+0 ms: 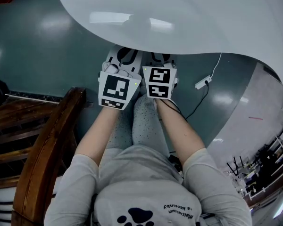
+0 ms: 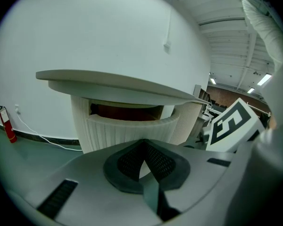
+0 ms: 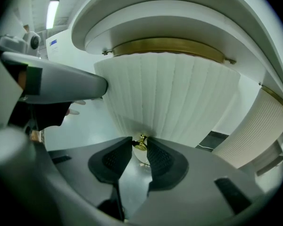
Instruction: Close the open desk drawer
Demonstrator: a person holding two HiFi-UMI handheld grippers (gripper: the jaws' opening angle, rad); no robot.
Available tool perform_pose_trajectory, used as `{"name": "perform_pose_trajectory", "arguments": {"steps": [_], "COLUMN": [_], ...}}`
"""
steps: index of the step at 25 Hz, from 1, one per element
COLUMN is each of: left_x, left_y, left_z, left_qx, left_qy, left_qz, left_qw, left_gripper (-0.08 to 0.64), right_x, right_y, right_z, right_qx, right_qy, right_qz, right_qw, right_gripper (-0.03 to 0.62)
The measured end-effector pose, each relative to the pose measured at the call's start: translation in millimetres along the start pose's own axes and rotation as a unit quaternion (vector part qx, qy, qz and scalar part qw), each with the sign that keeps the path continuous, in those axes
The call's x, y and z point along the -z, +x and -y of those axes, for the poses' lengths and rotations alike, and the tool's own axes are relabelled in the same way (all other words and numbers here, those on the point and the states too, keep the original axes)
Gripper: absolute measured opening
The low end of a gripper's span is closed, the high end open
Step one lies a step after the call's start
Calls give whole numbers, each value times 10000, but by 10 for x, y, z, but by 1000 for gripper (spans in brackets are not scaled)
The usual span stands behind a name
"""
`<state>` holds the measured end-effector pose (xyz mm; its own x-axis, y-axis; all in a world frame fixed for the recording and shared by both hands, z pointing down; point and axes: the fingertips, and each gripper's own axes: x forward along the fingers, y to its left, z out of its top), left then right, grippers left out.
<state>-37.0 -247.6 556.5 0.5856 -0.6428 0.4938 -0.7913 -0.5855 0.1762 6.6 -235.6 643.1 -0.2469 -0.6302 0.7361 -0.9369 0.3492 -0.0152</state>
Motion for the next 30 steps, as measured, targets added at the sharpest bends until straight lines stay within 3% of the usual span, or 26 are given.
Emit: {"name": "perform_pose_trajectory", "arguments": {"steps": [14, 30], "left_x": [-176, -216], "left_y": [196, 276], "left_z": [-170, -368], "left_qx": [-120, -386], "left_qy": [102, 160], "left_qz": [248, 171], "left_qw": [9996, 9990], "left_gripper": [9, 9], "right_x": [-241, -380], "right_y": [173, 298], "right_z": [122, 204], "right_qx": [48, -4], "right_qy": [-102, -374], "right_qz": [220, 304], "right_qw": [9997, 9988], "right_gripper": [107, 107]}}
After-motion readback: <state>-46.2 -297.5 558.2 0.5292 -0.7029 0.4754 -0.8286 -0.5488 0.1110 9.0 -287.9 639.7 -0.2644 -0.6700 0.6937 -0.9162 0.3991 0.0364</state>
